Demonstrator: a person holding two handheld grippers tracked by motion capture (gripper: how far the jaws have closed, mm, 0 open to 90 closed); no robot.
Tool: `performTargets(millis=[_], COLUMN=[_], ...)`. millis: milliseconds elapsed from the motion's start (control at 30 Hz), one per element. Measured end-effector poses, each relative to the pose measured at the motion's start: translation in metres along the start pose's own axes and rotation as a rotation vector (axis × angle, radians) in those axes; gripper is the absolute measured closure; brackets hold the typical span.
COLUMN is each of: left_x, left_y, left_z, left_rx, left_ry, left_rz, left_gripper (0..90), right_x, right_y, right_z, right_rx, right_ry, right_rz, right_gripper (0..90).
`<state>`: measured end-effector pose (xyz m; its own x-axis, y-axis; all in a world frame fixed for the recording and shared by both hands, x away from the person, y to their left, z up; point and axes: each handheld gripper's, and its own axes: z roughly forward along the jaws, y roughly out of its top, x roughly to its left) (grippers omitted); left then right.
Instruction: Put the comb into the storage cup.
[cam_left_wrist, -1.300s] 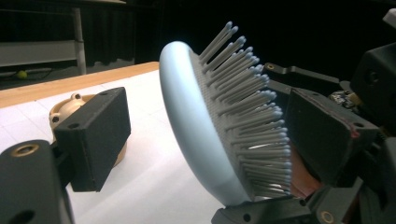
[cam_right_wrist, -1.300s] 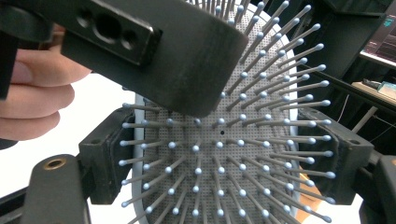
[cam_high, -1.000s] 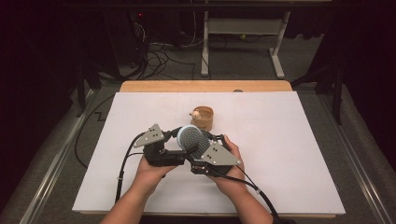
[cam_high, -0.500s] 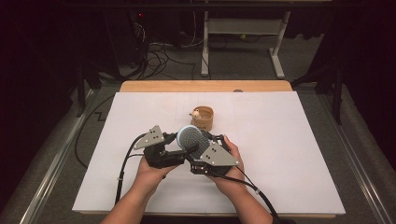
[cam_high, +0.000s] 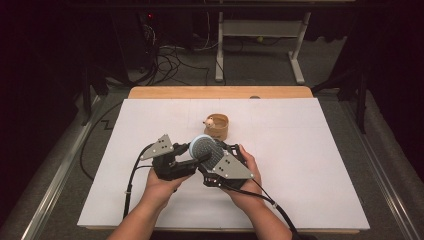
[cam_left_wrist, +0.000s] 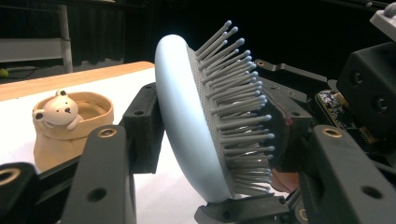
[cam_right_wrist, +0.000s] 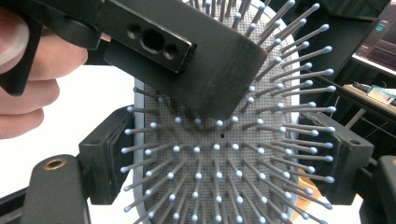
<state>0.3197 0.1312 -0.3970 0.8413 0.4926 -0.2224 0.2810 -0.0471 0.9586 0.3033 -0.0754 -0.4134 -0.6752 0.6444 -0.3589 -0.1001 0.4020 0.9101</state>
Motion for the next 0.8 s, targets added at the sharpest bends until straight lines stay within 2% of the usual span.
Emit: performTargets(millis=[800], left_x=[-0.0041], left_y=[0.0031], left_z=[-0.0025], left_rx=[0.006], left_ry=[0.02], left_rz=[0.014], left_gripper=[54.1], right_x=[0.004], right_y=[0.0012], right_z=[-0.0003], right_rx=[0.001], right_ry=[-0.03], right_rz=[-0.019], right_gripper=[20.2])
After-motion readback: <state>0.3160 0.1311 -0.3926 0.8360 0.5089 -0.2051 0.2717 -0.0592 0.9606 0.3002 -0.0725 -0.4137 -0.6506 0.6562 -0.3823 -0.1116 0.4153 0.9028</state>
